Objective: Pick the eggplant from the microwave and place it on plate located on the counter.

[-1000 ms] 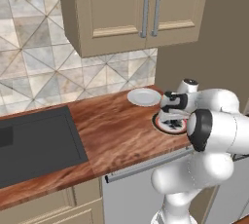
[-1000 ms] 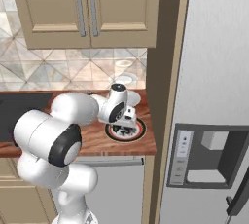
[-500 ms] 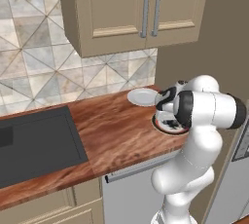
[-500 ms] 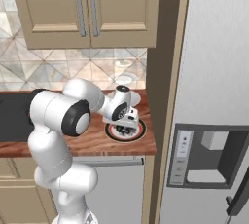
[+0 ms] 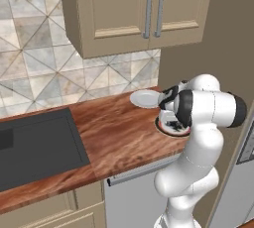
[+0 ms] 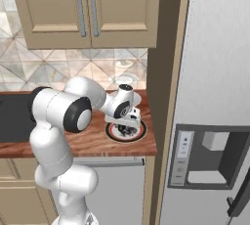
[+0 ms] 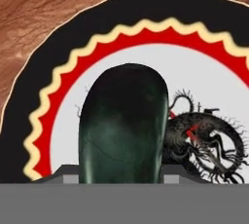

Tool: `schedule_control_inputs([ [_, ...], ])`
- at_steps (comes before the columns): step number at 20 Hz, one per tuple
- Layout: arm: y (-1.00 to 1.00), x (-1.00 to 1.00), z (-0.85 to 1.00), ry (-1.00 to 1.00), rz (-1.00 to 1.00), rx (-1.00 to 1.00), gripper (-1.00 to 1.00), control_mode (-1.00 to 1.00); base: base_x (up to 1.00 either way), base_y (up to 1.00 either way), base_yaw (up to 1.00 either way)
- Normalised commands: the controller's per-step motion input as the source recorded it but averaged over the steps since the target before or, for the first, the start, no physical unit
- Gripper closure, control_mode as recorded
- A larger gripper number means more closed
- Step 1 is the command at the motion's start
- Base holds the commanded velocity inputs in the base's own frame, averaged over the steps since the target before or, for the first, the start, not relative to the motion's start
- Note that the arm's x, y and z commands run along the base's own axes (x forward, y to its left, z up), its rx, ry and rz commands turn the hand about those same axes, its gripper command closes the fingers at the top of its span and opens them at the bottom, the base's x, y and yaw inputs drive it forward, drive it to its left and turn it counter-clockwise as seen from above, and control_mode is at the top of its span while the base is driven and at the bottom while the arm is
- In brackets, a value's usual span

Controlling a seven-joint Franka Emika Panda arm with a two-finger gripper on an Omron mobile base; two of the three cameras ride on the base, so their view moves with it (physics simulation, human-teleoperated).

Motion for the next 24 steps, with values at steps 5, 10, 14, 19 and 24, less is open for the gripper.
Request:
schedule_control_inputs([
  [5,0.00,-0.02,0.00,0.00,0.00,0.00,-1.00,-1.00,0.00,0.00,0.00],
  [10,0.04,-0.33,0.42,-0.09,-0.03,0.00,-1.00,-1.00,0.00,0.00,0.00],
  [14,0.50,-0.52,0.56,-0.03,0.00,0.00,-1.00,-1.00,0.00,0.00,0.00],
  [19,0.71,-0.76,0.70,0.00,0.00,0.00,-1.00,-1.00,0.00,0.00,0.00],
  [24,0.52,-0.78,0.87,0.00,0.00,0.00,-1.00,-1.00,0.00,0.00,0.00],
])
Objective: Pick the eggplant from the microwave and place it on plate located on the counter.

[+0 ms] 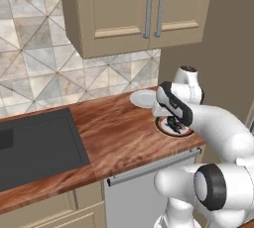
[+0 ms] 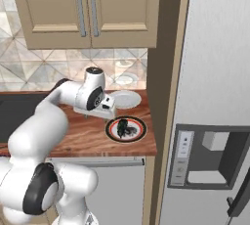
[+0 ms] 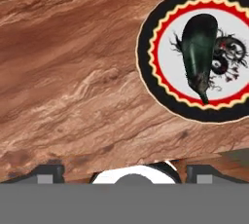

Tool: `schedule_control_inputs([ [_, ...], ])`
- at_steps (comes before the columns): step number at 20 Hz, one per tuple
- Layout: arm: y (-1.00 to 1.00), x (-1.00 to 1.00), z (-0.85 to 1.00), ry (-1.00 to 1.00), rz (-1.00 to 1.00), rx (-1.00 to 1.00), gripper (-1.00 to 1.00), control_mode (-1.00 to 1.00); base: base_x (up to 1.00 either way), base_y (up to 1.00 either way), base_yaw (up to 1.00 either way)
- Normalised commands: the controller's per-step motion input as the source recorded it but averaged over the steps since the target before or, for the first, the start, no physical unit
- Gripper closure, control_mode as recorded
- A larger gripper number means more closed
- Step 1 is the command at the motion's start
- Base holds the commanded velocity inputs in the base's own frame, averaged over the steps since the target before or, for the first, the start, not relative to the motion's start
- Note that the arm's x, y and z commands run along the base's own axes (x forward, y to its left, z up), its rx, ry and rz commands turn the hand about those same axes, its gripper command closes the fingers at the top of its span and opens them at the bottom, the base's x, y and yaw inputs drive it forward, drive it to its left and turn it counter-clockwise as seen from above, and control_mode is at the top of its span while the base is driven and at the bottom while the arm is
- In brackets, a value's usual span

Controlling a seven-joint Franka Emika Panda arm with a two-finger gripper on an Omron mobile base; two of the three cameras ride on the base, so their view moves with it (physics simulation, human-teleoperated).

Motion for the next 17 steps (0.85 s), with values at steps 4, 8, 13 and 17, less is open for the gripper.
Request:
schedule_control_inputs([
  [4,0.25,-1.00,0.70,0.00,0.00,0.00,-1.00,-1.00,0.00,0.00,0.00],
  [8,0.58,-1.00,0.76,0.00,0.00,0.00,-1.00,-1.00,0.00,0.00,0.00],
  [13,0.27,-0.85,0.80,-0.06,0.00,0.00,-1.00,-1.00,0.00,0.00,0.00],
  [17,0.00,-0.65,0.88,-0.06,0.00,0.00,-1.00,-1.00,0.00,0.00,0.00],
])
